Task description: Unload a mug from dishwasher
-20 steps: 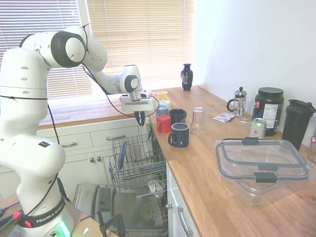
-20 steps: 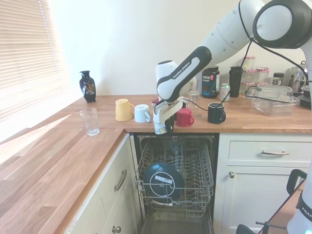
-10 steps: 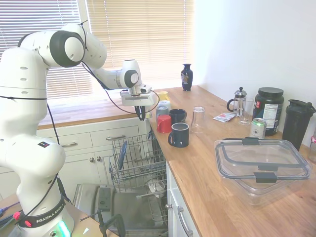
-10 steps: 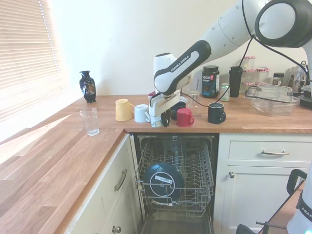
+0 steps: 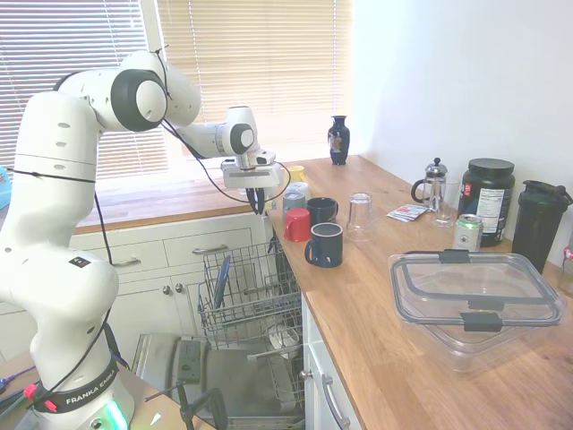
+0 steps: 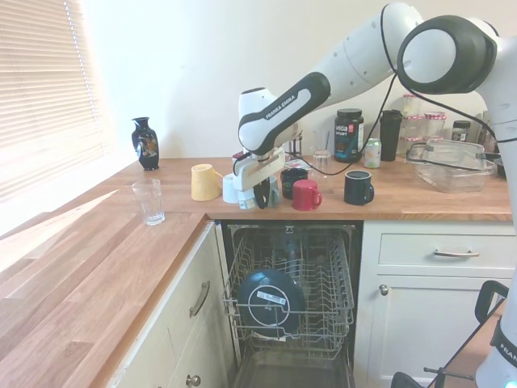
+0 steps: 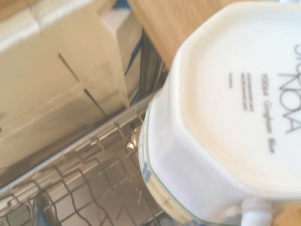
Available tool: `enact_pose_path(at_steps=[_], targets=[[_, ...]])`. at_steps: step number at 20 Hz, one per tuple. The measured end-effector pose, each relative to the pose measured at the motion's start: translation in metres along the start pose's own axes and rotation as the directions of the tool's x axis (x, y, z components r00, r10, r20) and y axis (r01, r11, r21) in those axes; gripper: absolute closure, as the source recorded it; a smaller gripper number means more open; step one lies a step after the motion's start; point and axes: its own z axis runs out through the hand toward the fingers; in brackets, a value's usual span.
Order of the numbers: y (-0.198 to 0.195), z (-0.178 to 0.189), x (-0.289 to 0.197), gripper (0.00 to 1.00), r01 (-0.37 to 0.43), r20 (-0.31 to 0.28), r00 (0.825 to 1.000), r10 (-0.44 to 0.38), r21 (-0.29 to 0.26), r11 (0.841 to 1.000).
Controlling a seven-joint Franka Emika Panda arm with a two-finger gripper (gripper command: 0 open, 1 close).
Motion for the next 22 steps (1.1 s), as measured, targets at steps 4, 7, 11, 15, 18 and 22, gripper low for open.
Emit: enact_pose_path(at_steps=[4,7,11,15,18,22], targets=[[-0.01,0.004,0.011,1.0,-0.002,0.007,1.0,0.002,-0.011,1.0],[-0.013,0.011,0.015,1.0,-0.002,0.014,1.0,0.003,-0.018,1.0],[-0.017,0.019,0.018,1.0,-0.003,0.022,1.0,0.004,-0.024,1.0],[-0.021,0.024,0.023,1.0,-0.004,0.03,1.0,0.005,-0.032,0.999],[-0.024,0.027,0.028,1.0,-0.008,0.033,0.999,0.009,-0.037,0.999],[-0.025,0.03,0.04,1.0,-0.02,0.033,0.999,0.021,-0.044,0.999]])
